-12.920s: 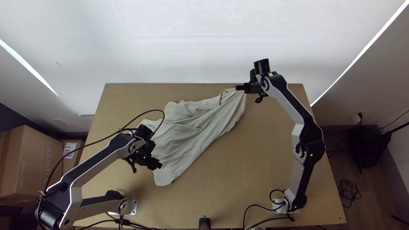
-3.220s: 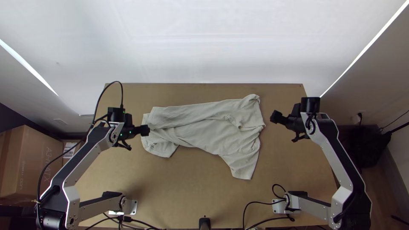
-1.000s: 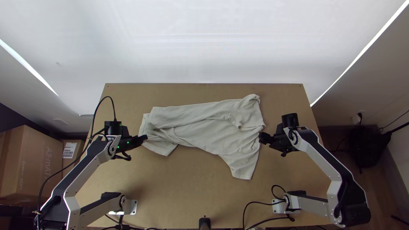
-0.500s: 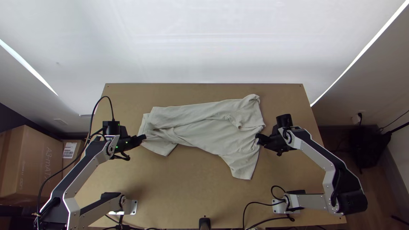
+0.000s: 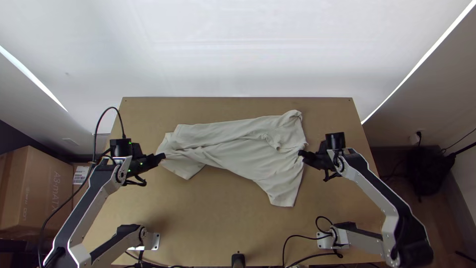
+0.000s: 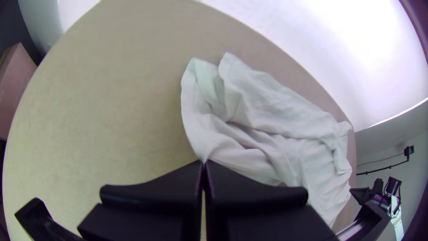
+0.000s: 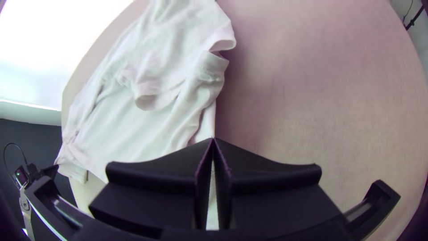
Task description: Fold the t-shirt
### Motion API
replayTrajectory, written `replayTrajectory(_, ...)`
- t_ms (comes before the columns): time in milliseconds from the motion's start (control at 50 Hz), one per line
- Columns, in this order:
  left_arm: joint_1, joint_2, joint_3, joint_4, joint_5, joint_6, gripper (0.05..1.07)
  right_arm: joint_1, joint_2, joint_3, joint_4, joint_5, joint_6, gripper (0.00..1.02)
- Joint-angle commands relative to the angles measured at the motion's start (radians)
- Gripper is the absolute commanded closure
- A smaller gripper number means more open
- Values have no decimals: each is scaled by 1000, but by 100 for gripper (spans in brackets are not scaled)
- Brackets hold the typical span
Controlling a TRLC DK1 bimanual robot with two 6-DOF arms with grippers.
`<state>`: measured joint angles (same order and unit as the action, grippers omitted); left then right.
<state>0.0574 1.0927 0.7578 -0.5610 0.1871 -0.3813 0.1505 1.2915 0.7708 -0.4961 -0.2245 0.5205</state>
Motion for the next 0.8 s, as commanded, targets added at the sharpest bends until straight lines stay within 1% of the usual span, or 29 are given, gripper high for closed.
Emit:
replayTrajectory(0, 12, -74, 69, -17, -6, 13, 104, -31, -97, 4, 13, 11, 16, 100)
replayTrajectory(160, 12, -122, 121, -40, -8, 18, 104, -69, -187, 13, 18, 14, 15, 100)
replayTrajectory(320, 13, -165, 146, -17, -18, 19, 105, -91, -256, 24, 18, 24, 4, 100)
replayTrajectory(360, 13, -180, 143, 13, -26, 21, 105, -92, -262, 36, 22, 37, -5, 100)
replayTrajectory(400, 13, -192, 140, 56, -57, 28, 105, -95, -262, 53, 27, 53, -17, 100)
replayTrajectory(440, 12, -208, 133, 102, -74, 56, 104, -104, -262, 67, 42, 66, -43, 100)
replayTrajectory(520, 10, -229, 127, 193, -94, 85, 105, -121, -258, 107, 79, 73, -56, 100)
replayTrajectory(580, 12, -225, 141, 242, -103, 102, 105, -131, -245, 140, 106, 77, -89, 100)
replayTrajectory(680, 13, -192, 189, 291, -123, 104, 105, -137, -213, 214, 143, 82, -97, 100)
replayTrajectory(780, 13, -152, 248, 322, -136, 104, 105, -140, -144, 328, 152, 93, -119, 100)
